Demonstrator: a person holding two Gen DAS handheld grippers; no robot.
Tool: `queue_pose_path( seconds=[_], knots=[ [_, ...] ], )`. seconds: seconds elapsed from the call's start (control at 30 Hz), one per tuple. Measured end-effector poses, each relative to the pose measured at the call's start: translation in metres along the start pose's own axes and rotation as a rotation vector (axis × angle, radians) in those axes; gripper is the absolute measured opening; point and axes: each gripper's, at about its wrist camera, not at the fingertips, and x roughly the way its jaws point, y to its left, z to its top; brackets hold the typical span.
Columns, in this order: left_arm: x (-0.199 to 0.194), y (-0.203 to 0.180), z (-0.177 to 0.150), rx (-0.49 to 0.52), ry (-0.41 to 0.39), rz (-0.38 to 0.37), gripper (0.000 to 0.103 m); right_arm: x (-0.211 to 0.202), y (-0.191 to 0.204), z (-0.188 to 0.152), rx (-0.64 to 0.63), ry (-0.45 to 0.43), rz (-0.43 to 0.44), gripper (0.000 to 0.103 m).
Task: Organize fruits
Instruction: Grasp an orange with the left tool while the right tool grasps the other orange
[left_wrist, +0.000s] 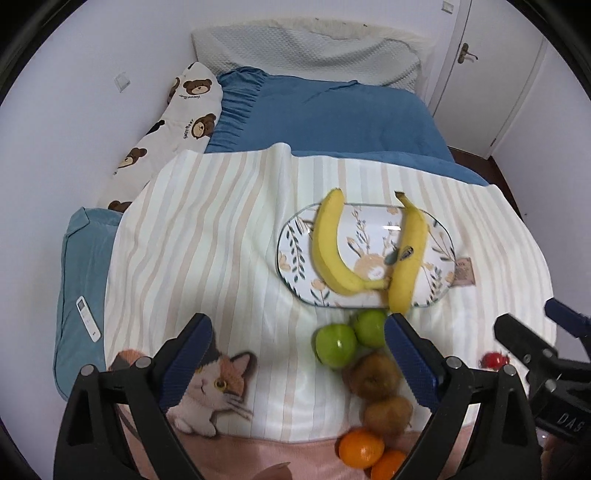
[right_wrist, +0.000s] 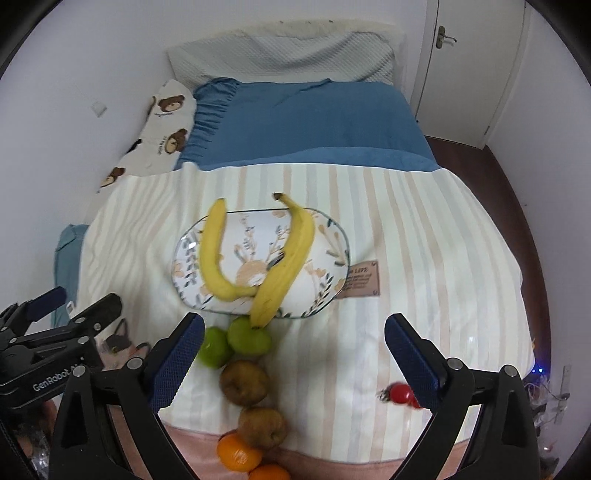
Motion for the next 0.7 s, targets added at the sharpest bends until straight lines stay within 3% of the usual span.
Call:
queue_pose_path(
  seconds=[0.2, 0.43, 0.6, 0.67, 0.7],
  knots=[
    [0.008, 0.006, -0.051, 0.036, 0.059, 0.054, 0.095, 0.010, 0.001, -0.058, 0.033, 0.125, 0.089, 0.100],
    [0.064, 0.015, -0.127, 0.071, 0.256, 0.101, 0.095, 0.084, -0.003, -0.168, 0.088, 0.416, 0.178, 0.099],
    [0.090, 0.009, -0.156, 0.083, 0.346, 0.067, 0.093, 0.124, 0.002, -0.212, 0.071, 0.567, 0.172, 0.096],
    [0.092, 0.005, -0.160, 0.076, 0.360, 0.046, 0.093, 0.135, 0.002, -0.223, 0.073, 0.589, 0.165, 0.087],
    [0.092, 0.002, -0.160, 0.072, 0.365, 0.025, 0.093, 0.140, 0.001, -0.229, 0.075, 0.598, 0.163, 0.073]
  ],
)
